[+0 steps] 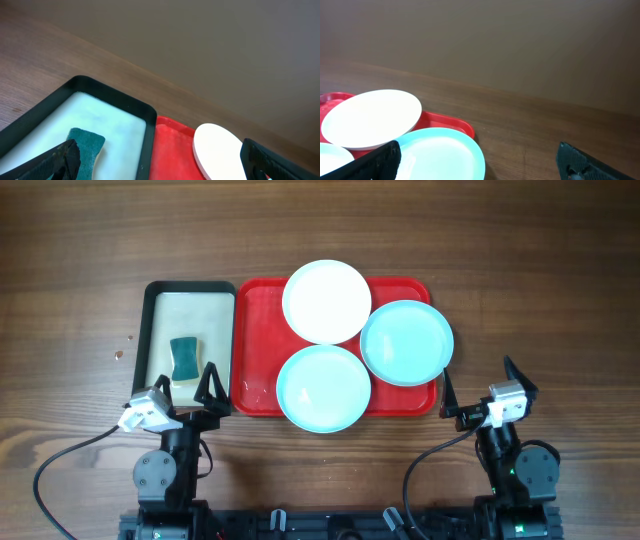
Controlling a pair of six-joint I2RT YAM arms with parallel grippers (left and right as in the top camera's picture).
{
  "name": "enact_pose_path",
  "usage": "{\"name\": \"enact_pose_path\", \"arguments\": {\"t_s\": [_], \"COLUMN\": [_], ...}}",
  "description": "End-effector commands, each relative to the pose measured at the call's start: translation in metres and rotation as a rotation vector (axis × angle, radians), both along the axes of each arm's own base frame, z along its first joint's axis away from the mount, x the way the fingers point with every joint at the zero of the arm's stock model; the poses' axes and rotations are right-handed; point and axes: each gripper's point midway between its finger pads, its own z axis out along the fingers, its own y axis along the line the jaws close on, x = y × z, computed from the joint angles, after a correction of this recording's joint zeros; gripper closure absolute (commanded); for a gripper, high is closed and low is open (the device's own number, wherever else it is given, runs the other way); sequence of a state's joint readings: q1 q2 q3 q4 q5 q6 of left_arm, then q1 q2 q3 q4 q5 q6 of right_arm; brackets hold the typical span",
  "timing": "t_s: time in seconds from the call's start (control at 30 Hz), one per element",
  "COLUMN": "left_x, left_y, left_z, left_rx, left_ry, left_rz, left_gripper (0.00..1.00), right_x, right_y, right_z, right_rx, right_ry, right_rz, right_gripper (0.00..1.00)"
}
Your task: Clean dirty plates on tray and stack at the side
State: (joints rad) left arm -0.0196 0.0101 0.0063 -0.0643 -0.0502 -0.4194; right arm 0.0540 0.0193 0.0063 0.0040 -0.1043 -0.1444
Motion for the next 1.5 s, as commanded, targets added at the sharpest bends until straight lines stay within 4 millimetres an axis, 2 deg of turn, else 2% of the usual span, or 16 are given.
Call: {"name": "enact_pose_path", "arguments": {"t_s": [0.0, 1.0, 1.07, 1.23, 1.47], "left_x": [0.0001, 0.0001, 0.0001, 0.0001, 0.0001], "left_y": [-0.0014, -0.0014, -0.0014, -0.0014, -0.0014], "left_z": [-0.0021, -0.0021, -0.0021, -0.0021, -0.0021], "left_rx": [0.022, 0.022, 0.022, 0.022, -0.045], "left_ry": [0.009, 0.009, 0.009, 0.009, 0.007], "left_rz": [-0.01, -0.01, -0.01, -0.01, -0.005], "left_gripper": [0.0, 0.0, 0.0, 0.0, 0.0], "right_x": [-0.0008, -0.0009, -0.0011, -0.0011, -0.0011], "right_y": [0.0014, 0.0015, 0.003, 0.0027, 0.0027], "right_z": [0.0027, 0.0028, 0.003, 0.0029, 0.0028], "right_rx": [-0.012, -0.009, 0.03, 0.315, 0.345], "right_ry": [-0.015, -0.015, -0.009, 0.039, 0.044], "right_rz": [0.006, 0.007, 0.016, 0.013, 0.013], "right_gripper": [0.0, 0.0, 0.0, 0.0, 0.0]}}
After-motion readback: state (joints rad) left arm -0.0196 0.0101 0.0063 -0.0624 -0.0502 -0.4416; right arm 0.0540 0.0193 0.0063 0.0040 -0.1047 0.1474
